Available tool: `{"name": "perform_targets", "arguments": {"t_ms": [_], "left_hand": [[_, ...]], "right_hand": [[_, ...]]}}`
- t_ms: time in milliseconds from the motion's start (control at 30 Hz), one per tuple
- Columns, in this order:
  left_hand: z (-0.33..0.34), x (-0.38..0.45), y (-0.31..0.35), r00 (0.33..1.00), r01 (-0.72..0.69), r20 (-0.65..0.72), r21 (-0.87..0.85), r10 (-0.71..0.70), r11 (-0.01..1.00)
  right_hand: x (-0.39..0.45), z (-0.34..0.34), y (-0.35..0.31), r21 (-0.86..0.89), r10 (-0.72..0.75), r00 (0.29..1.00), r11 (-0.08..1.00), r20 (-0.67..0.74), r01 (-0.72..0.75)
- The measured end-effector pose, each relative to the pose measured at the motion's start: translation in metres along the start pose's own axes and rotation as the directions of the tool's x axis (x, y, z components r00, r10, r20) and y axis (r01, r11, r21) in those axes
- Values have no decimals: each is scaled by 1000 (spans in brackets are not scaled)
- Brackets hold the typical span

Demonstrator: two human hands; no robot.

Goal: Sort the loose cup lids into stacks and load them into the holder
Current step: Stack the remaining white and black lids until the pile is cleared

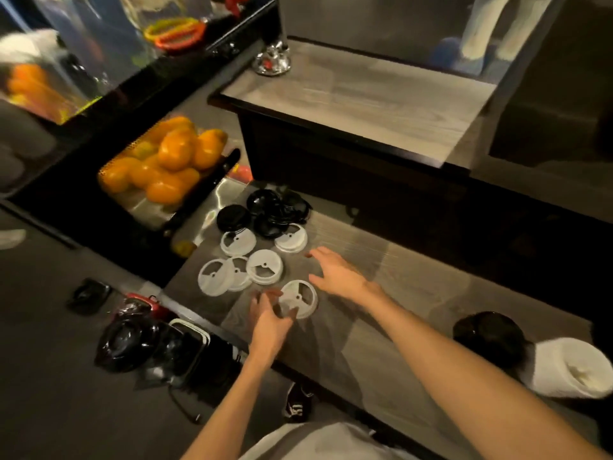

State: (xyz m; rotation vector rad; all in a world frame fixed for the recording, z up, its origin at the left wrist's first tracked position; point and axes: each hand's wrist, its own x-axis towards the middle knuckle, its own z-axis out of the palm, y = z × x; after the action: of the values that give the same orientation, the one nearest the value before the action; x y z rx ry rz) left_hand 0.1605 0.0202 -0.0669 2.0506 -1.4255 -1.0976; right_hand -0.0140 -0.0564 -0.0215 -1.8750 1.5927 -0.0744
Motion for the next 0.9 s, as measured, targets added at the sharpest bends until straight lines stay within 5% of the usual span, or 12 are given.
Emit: {"name": "perform_targets", "arguments": {"t_ms": [167,367,600,733,800,900], "left_hand": [[-5,13,6,995,52,84,76,-59,996],[7,26,-10,956,-222,214,89,199,971],[22,47,-12,899,-402,305,295,313,867],[23,50,10,913,-351,344,392,219,850],[22,50,15,924,-303,328,318,195,899],[22,52,10,947,-121,296,-24,123,992]], "right_hand": [[68,4,-23,-55,31,999,998,44,-29],[73,37,24,-316,10,1000,949,20,-3],[-21,58,90,-95,38,934,993,-354,-76],[-39,69,95,222,278,804,957,-525,-186],[-32,70,84,319,424,736,902,-528,-290],[-15,65,65,256,510,756,860,-410,-442]]}}
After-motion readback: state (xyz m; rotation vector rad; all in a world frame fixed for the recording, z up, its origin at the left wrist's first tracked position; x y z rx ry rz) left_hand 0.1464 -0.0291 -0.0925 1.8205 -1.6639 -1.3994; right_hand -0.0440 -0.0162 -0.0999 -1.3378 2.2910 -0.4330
